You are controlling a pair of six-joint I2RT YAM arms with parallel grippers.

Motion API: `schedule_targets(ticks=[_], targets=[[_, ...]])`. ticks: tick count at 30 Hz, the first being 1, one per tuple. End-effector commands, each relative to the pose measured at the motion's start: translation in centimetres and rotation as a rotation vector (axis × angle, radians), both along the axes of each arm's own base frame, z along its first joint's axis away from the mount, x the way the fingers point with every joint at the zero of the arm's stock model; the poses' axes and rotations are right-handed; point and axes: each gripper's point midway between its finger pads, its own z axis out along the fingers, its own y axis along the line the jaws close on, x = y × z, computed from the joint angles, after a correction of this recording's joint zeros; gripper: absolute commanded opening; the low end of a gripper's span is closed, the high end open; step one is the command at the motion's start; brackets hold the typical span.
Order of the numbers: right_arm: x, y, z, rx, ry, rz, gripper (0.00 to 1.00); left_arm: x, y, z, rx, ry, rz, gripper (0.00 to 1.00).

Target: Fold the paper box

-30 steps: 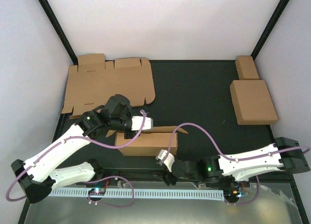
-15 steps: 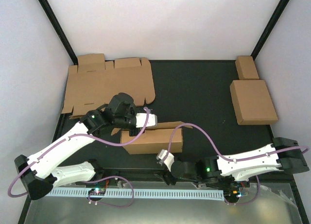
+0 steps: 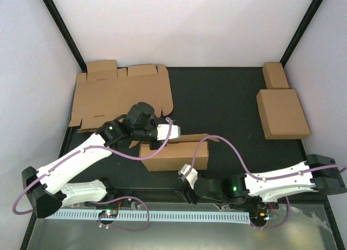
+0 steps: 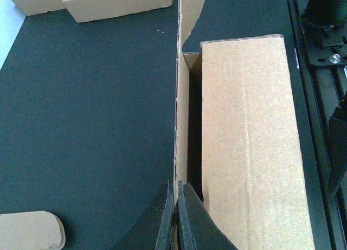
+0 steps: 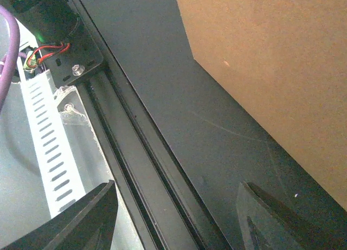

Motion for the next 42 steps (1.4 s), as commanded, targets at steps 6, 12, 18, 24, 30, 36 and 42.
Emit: schedule_targets(ticks=[6,12,18,24,30,36,42], targets=[[0.7,0.3,1.1,0.065,0.004,-0.038,0.62,0.2,-1.0,1.9,-0.058,-0.03,-0.014,0.06],[0.7,0.4,1.1,0.065,0.002,-0.032,0.62,0.0,-1.2,2.1,-0.07,-0.019,-0.016,0.21],[0.7,0.2,1.6,0.071,-0.007,-0.026,0.62,-0.1,-1.4,1.5,-0.064,0.015,-0.018,0.29],[0.4,0.3,2.7,0.088,-0.01,-0.002,0.63,-0.4,-1.5,1.7,-0.072,0.029,-0.028,0.32],[-0.2,0.5,5.2,0.131,0.003,0.032,0.63,-0.9,-1.2,2.4,-0.089,0.024,-0.035,0.38],[-0.7,0.4,10.4,0.28,0.022,0.058,0.63,-1.1,-0.3,4.8,-0.134,0.006,0.011,0.43],[0.7,-0.8,12.8,0.271,-0.025,0.003,0.61,0.1,3.3,7.8,-0.184,0.02,0.275,0.51]])
